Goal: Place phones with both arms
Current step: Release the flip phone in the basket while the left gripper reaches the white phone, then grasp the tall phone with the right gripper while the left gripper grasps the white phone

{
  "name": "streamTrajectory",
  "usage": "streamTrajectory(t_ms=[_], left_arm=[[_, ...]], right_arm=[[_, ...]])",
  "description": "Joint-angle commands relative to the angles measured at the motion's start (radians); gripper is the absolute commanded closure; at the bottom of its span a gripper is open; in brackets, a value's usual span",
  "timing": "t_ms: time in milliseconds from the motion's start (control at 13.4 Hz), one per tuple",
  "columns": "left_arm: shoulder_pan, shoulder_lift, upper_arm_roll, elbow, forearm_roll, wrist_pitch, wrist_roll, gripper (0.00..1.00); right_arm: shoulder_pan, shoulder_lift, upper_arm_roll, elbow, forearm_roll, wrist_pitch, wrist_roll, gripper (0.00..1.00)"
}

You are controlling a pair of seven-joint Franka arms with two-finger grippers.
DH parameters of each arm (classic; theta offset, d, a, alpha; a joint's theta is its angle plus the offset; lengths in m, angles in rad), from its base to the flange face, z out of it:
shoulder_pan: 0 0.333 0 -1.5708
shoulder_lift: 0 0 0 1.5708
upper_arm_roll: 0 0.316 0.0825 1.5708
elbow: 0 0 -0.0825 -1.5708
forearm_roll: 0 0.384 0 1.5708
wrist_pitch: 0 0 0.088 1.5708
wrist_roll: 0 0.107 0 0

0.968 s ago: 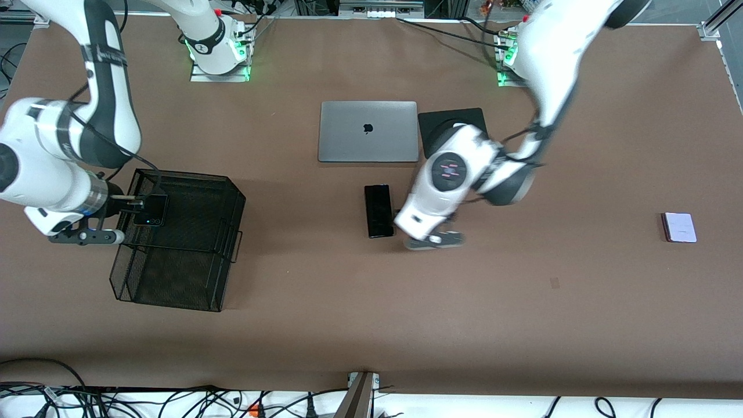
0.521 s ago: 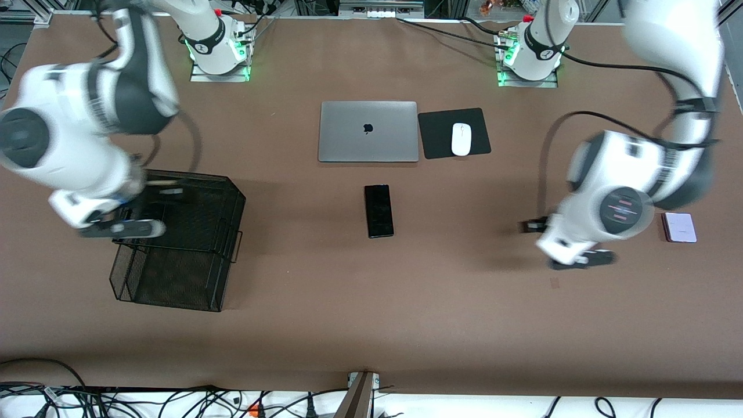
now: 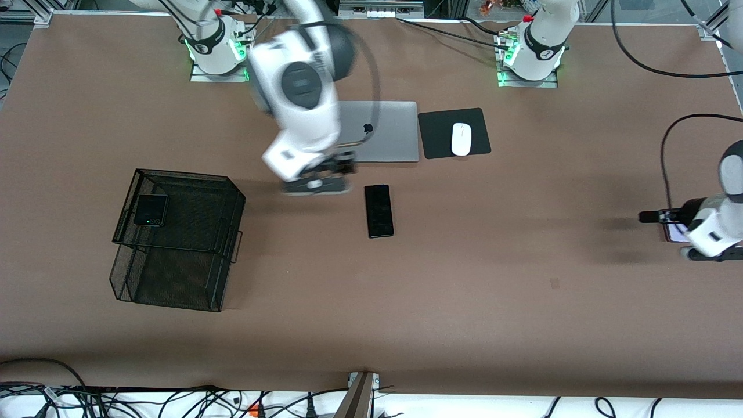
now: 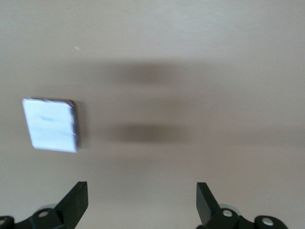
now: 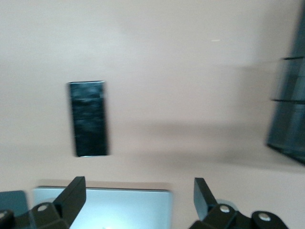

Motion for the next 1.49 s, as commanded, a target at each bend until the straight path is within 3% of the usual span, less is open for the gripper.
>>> streamTrajectory(t_ms=[0, 223, 372, 670, 744, 819, 893, 1191, 1414], left_arm=[[0.145, 0.0, -0.022, -0.138, 0.015, 0.258, 0.175, 0.0], [0.269, 0.098, -0.03, -0.183, 0.012, 0.525, 0.293, 0.0], [0.297, 0.158, -0.032, -0.18, 0.009, 0.636, 0.344, 0.0], [0.302, 0.17, -0.033, -0.18, 0.0, 0.641, 0.346, 0.02], [0.299, 0.17, -0.033, -0.18, 0.0, 0.641, 0.346, 0.38], [0.297, 0.17, -0.033, -0.177, 0.0, 0.638, 0.347, 0.61], [0.293, 0.166, -0.033, -0.177, 0.001, 0.632, 0.346, 0.72], [0.286, 0.074, -0.105, -0.152, 0.009, 0.474, 0.33, 0.75], [0.178, 0.028, -0.136, -0.036, 0.012, 0.186, 0.268, 0.75]], right_arm=[[-0.02, 0.141, 0.081, 0.175, 0.011, 0.02, 0.058, 0.0], [-0.015, 0.206, 0.114, 0.16, 0.001, 0.119, 0.049, 0.0], [-0.007, 0.267, 0.115, 0.155, -0.002, 0.184, 0.001, 0.0], [-0.007, 0.334, 0.115, 0.083, -0.005, 0.385, -0.031, 0.0], [-0.006, 0.351, 0.114, 0.083, -0.01, 0.396, -0.039, 0.0], [-0.006, 0.361, 0.114, 0.083, -0.024, 0.405, -0.042, 0.0], [-0.007, 0.367, 0.114, 0.082, -0.045, 0.419, -0.042, 0.0], [-0.009, 0.4, 0.114, 0.048, -0.05, 0.497, -0.037, 0.0], [-0.012, 0.404, 0.114, 0.04, -0.045, 0.504, -0.034, 0.0]])
